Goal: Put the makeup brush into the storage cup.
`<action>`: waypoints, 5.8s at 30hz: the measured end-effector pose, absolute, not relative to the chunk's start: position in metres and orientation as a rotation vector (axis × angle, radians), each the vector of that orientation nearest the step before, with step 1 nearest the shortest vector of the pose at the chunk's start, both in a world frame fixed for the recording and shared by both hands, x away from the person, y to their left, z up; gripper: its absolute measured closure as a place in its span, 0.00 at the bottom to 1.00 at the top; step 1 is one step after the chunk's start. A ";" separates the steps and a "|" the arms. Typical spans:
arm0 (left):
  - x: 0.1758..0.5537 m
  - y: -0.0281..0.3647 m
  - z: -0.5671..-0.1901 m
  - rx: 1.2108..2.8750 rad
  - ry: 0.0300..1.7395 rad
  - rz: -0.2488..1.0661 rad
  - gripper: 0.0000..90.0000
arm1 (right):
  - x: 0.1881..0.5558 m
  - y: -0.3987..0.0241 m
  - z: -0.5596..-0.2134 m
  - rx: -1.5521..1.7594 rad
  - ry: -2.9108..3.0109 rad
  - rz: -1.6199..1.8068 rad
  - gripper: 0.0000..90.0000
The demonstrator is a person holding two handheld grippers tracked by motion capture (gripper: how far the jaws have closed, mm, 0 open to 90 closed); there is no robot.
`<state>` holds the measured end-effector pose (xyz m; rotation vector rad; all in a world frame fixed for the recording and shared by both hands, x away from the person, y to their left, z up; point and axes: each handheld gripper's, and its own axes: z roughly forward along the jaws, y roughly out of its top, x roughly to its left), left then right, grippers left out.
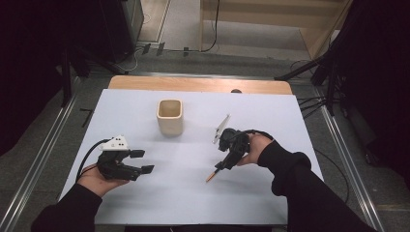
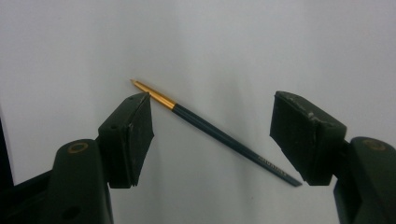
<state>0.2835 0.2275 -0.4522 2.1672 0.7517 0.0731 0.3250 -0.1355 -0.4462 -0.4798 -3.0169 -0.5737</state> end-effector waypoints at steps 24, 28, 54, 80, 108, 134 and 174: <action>0.284 0.227 -0.453 2.170 0.753 0.068 0.34 | 0.328 -0.142 -0.456 0.129 -3.080 -0.604 0.39; 0.284 0.228 -0.453 2.174 0.749 0.066 0.33 | 0.334 -0.137 -0.455 0.150 -3.084 -0.506 0.39; 0.284 0.228 -0.453 2.175 0.749 0.063 0.33 | 0.333 -0.131 -0.470 0.389 -3.103 -0.402 0.36; 0.284 0.227 -0.454 2.181 0.748 0.063 0.33 | 0.341 -0.125 -0.484 0.542 -3.095 -0.308 0.64; 0.284 0.227 -0.454 2.179 0.752 0.061 0.33 | 0.339 -0.118 -0.483 0.614 -3.053 -0.205 0.94; 0.284 0.228 -0.454 2.171 0.759 0.057 0.33 | 0.345 -0.126 -0.452 -0.008 -3.018 -0.281 0.94; 0.292 0.204 -0.452 2.109 0.789 -0.069 0.35 | 0.309 -0.159 -0.461 -1.083 -2.583 -1.070 0.94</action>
